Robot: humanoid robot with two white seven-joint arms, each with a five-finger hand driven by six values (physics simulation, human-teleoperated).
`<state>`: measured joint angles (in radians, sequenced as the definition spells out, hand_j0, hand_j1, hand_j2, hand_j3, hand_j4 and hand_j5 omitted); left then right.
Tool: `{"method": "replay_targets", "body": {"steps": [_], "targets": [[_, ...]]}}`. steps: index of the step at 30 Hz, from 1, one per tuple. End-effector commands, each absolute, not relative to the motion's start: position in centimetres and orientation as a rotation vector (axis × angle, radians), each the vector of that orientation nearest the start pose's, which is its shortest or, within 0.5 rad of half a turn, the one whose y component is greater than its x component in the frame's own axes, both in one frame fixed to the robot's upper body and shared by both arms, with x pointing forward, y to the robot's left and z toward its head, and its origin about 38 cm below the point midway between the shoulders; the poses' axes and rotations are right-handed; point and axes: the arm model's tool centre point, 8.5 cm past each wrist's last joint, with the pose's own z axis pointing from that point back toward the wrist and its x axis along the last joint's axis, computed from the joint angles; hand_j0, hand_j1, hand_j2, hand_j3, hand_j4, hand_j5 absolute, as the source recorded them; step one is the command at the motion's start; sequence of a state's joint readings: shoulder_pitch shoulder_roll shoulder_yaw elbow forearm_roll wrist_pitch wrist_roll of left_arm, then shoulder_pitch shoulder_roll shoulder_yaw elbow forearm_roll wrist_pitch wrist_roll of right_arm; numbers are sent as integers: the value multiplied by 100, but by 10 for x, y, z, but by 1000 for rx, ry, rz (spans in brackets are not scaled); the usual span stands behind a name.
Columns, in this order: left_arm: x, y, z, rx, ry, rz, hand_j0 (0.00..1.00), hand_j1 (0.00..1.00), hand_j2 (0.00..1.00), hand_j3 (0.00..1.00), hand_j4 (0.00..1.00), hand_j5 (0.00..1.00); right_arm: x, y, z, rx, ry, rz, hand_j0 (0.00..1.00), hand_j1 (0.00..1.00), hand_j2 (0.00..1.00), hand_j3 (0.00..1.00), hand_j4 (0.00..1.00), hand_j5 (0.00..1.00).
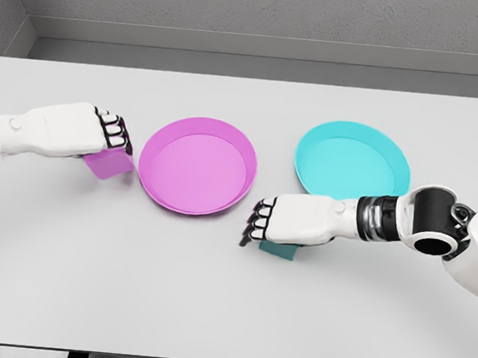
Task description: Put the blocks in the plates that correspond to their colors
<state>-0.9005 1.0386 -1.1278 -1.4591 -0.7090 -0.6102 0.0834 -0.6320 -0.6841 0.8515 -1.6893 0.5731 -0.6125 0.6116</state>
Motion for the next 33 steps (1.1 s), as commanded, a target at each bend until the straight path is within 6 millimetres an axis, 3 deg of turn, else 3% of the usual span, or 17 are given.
{"method": "replay_targets", "body": {"steps": [1, 5, 9, 13, 15, 19, 24, 26, 28, 29, 33], "targets": [[419, 326, 220, -809, 1813, 2788, 36, 36, 36, 36, 36, 36, 368, -170, 162, 167, 1610, -2946, 78, 78, 78, 78, 78, 78], [421, 314, 247, -810, 1864, 2717, 36, 36, 36, 36, 36, 36, 368, -170, 162, 167, 1610, -2946, 77, 77, 77, 77, 77, 77], [423, 282, 259, -743, 1902, 2640, 36, 36, 36, 36, 36, 36, 368, -170, 163, 167, 1610, -2944, 70, 70, 70, 70, 70, 70], [428, 247, 247, -630, 1891, 2659, 36, 36, 36, 36, 36, 36, 368, -169, 163, 166, 1615, -2942, 66, 66, 66, 66, 66, 66], [430, 240, 244, -608, 1877, 2673, 36, 36, 36, 36, 36, 36, 368, -169, 163, 166, 1615, -2942, 66, 66, 66, 66, 66, 66], [454, 228, 219, -594, 1876, 2760, 36, 36, 36, 36, 36, 36, 369, -170, 164, 171, 1616, -2940, 65, 65, 65, 65, 65, 65], [454, 217, 214, -561, 1876, 2760, 40, 40, 40, 40, 40, 40, 369, -169, 165, 169, 1624, -2936, 64, 64, 64, 64, 64, 64], [454, 215, 213, -550, 1877, 2761, 47, 47, 47, 47, 47, 47, 370, -168, 167, 174, 1632, -2931, 64, 64, 64, 64, 64, 64], [454, 214, 213, -544, 1890, 2757, 71, 71, 71, 71, 71, 71, 372, -166, 170, 183, 1638, -2921, 64, 64, 64, 64, 64, 64], [454, 215, 213, -539, 1904, 2757, 78, 78, 78, 78, 78, 78, 373, -165, 171, 186, 1639, -2917, 64, 64, 64, 64, 64, 64], [456, 218, 213, -543, 1923, 2764, 97, 97, 97, 97, 97, 97, 375, -167, 176, 204, 1653, -2910, 64, 64, 64, 64, 64, 64]]}}
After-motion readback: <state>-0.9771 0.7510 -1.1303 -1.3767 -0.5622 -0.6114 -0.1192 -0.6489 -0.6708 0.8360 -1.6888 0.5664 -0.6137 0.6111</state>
